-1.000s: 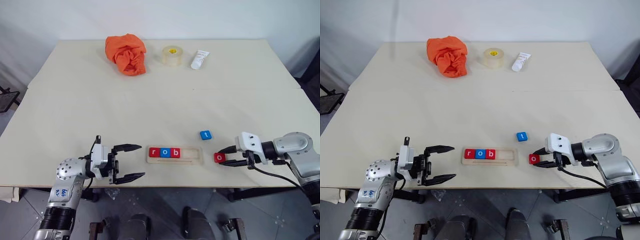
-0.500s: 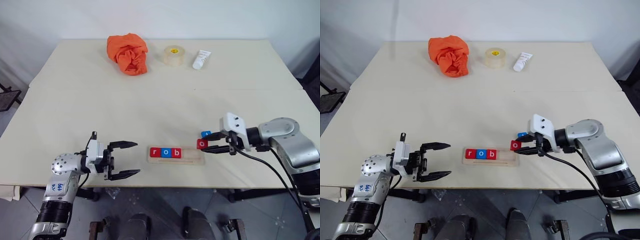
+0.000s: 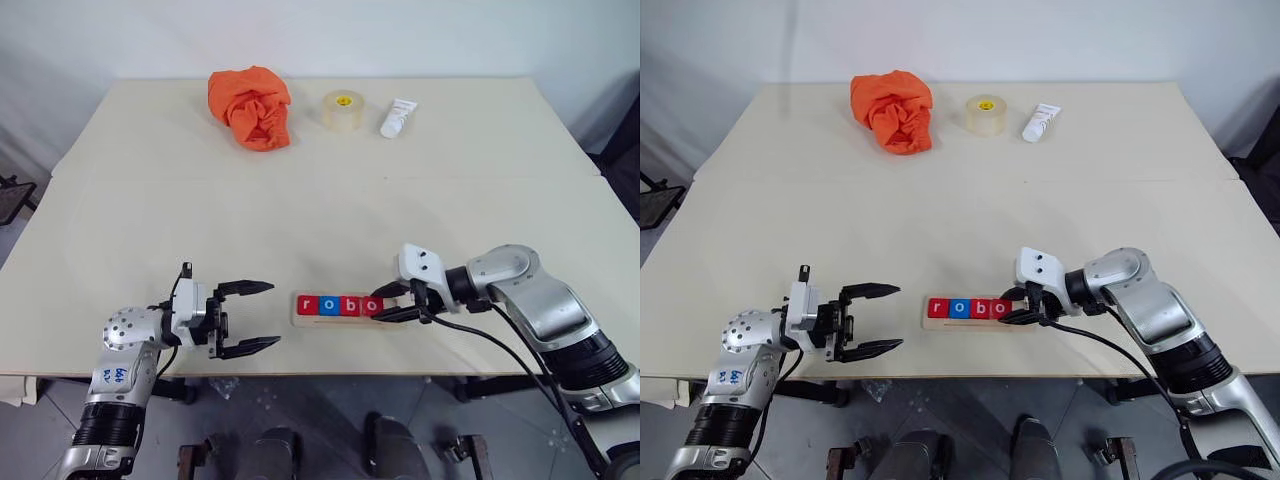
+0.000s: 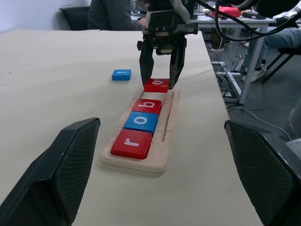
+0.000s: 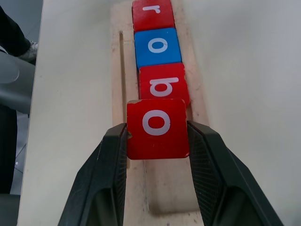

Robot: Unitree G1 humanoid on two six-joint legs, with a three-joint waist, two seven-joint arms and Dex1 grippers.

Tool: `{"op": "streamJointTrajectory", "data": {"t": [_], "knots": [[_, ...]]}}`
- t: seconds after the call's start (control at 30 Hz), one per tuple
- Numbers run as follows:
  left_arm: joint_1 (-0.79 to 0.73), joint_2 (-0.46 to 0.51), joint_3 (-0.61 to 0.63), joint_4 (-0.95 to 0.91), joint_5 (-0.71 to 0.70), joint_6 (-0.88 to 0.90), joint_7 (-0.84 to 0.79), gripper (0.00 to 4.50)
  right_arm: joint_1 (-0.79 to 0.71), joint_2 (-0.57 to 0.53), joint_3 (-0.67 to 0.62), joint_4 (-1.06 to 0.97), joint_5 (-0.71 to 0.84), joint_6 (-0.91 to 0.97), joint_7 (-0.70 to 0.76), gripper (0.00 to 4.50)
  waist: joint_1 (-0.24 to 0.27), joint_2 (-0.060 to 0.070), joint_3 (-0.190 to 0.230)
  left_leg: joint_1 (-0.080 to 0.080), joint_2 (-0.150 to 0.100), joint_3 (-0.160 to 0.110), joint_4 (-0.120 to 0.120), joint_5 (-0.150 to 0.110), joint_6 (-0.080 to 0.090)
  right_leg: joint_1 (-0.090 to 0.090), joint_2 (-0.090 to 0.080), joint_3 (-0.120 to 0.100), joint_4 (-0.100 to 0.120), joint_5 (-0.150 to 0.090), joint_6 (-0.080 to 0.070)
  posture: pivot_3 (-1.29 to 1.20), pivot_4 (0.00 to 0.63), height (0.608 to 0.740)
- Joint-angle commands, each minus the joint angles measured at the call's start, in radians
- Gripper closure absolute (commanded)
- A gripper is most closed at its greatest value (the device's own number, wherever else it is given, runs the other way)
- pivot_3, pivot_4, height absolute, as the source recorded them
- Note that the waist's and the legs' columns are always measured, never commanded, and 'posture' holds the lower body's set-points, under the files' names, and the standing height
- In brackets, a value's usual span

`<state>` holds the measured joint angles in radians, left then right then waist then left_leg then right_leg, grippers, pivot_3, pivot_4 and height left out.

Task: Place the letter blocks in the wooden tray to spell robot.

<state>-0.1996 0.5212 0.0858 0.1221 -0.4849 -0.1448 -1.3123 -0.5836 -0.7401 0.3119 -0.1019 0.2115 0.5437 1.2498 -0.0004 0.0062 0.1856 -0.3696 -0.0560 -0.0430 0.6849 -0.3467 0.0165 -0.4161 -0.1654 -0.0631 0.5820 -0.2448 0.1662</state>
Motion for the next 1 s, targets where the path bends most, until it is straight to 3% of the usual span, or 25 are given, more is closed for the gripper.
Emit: {"op": "streamJointTrajectory", "data": {"t": [0.03,0.27,0.57,0.83,1.0], "knots": [[0.013,-0.002,0.016,-0.042,-0.021,-0.014,0.009,0.0,-0.023,0.011,0.008,0.01,-0.016,-0.025,-0.005,3.06,0.0,0.0,0.0,0.0,0.0,0.0,0.0,0.0,0.0,0.0,0.0,0.0,0.0,0.0,0.0,0.0,0.15,0.74],[0.014,-0.003,0.016,-0.042,-0.021,-0.016,0.016,0.0,-0.038,0.018,0.018,0.044,-0.043,-0.05,0.005,3.06,-0.001,0.0,0.0,0.0,0.0,0.0,0.0,0.0,0.0,0.0,0.0,0.0,0.0,0.0,0.0,0.0,0.15,0.74],[0.012,-0.005,0.017,-0.034,-0.02,-0.022,0.016,0.0,-0.038,0.008,-0.011,-0.036,0.007,-0.014,0.022,0.04,-0.001,0.0,0.0,0.0,0.0,0.0,0.0,0.0,0.0,0.0,0.0,0.0,0.0,0.0,0.0,0.0,0.15,0.74],[0.007,-0.015,0.012,-0.023,-0.016,-0.033,0.013,0.0,-0.001,-0.017,-0.069,-0.092,0.052,0.01,0.009,0.04,0.0,0.0,0.0,0.0,0.0,0.0,0.0,0.0,0.0,0.0,0.0,0.0,0.0,0.0,0.0,0.0,0.15,0.74],[0.011,-0.014,0.013,-0.021,-0.018,-0.036,0.009,0.0,0.102,-0.038,-0.218,-0.053,0.08,-0.018,-0.068,0.04,0.006,0.0,0.0,0.0,0.0,0.0,0.0,0.0,0.0,0.0,0.0,0.0,0.0,0.0,0.0,0.0,0.15,0.74]]}}
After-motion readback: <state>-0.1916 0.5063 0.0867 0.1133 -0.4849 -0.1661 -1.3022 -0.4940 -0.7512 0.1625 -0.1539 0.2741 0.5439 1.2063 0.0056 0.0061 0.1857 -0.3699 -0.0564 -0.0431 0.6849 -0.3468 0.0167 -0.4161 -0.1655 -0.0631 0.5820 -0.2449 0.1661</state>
